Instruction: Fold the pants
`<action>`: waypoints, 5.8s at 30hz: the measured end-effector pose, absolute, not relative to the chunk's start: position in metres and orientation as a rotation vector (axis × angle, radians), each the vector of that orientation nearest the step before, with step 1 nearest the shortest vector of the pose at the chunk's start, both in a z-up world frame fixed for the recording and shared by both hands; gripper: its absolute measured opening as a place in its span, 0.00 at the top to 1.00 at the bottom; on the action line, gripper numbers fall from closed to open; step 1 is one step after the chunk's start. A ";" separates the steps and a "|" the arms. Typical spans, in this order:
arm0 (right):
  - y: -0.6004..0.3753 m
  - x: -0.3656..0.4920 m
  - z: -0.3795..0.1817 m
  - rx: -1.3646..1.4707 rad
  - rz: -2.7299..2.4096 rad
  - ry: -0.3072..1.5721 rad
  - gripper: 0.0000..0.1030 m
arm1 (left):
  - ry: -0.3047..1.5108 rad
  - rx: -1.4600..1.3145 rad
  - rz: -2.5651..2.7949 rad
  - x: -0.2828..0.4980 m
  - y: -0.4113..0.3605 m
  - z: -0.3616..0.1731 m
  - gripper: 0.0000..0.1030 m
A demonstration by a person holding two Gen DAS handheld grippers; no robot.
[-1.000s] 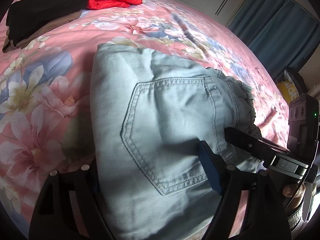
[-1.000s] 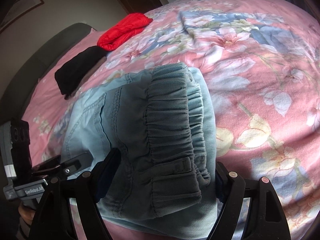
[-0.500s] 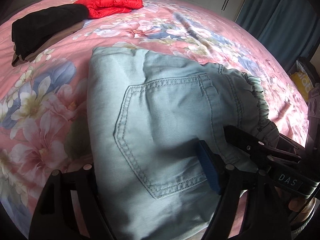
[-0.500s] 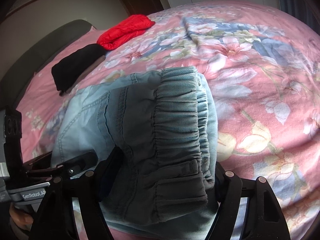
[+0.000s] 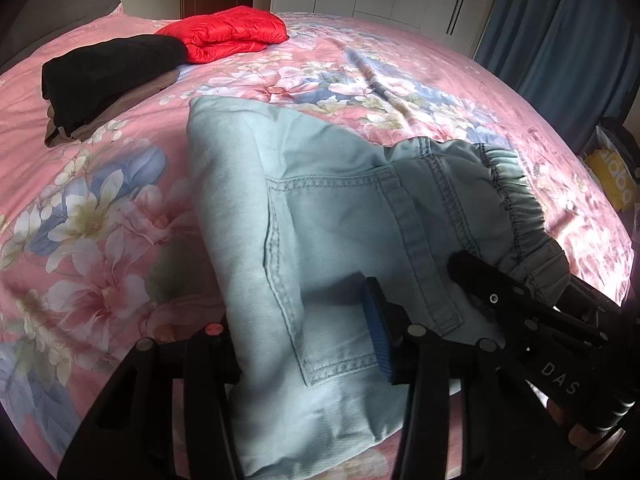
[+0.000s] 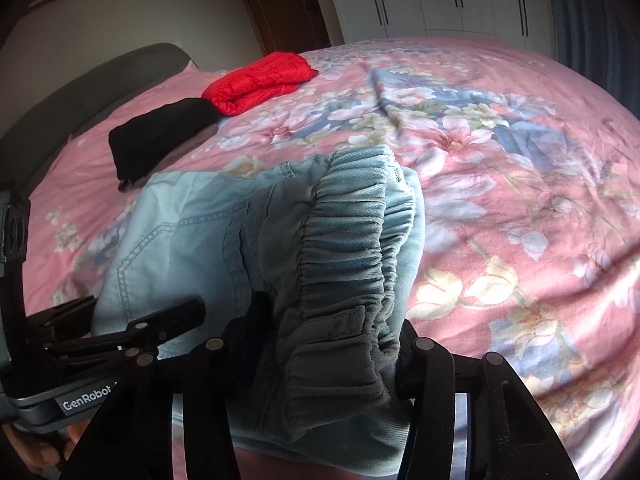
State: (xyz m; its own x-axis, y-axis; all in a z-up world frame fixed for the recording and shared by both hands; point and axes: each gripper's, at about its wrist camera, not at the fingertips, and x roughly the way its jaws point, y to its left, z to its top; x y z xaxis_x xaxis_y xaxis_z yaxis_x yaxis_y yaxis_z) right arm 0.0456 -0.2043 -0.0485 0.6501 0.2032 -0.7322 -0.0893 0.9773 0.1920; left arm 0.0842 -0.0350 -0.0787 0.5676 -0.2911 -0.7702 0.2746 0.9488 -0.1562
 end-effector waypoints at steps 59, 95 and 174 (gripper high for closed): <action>-0.131 -0.066 0.064 -0.086 0.271 0.500 0.64 | 0.533 -0.093 -0.344 -0.060 0.036 0.052 0.59; -0.121 -0.008 0.157 -0.081 0.338 0.252 0.64 | 0.322 -0.035 -0.319 0.003 0.046 0.151 0.60; -0.158 0.135 0.019 -0.054 0.166 0.673 0.64 | 0.757 -0.065 -0.392 0.187 -0.022 -0.009 0.61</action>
